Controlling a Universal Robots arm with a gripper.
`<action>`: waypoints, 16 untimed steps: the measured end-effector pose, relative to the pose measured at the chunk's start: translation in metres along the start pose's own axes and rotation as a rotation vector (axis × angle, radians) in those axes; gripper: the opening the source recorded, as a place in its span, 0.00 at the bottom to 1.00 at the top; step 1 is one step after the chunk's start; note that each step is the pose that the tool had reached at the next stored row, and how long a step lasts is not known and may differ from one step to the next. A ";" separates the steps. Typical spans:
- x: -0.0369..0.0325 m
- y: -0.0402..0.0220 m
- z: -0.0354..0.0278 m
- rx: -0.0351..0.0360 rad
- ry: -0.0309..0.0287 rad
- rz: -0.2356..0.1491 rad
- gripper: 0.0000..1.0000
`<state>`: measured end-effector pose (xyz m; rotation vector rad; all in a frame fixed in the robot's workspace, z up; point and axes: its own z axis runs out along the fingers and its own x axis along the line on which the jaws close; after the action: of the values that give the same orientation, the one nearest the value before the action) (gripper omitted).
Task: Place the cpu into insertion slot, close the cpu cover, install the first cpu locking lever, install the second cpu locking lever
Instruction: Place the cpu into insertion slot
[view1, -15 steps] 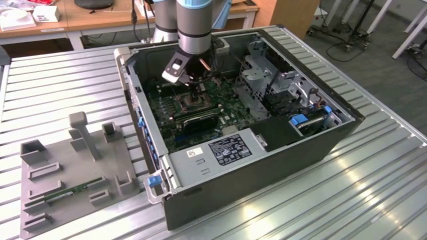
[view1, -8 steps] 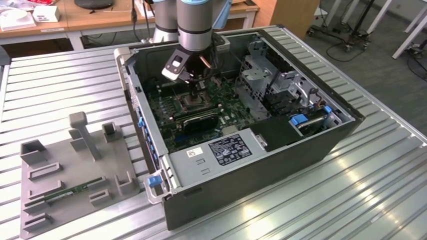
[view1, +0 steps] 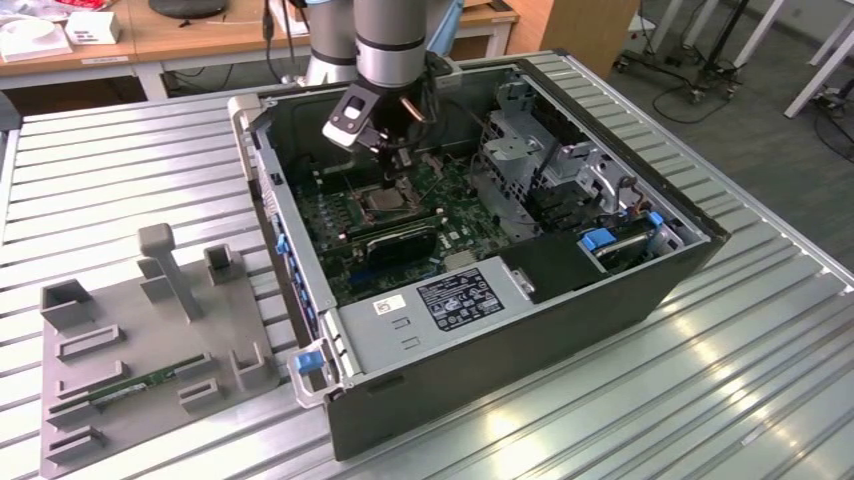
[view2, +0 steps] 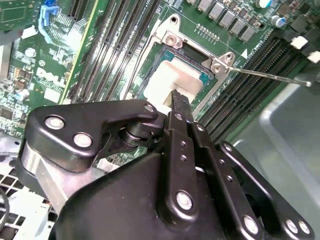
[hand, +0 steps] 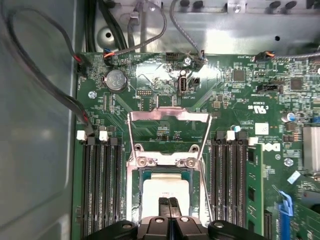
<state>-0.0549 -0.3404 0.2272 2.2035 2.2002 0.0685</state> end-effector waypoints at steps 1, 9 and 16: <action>0.0000 0.0001 -0.0021 -0.0001 0.0001 0.000 0.11; 0.0002 0.0007 -0.0142 0.0000 0.0000 0.000 0.11; 0.0002 0.0009 -0.0168 0.0000 0.0001 0.000 0.11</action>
<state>-0.0549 -0.3404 0.2440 2.2035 2.2002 0.0686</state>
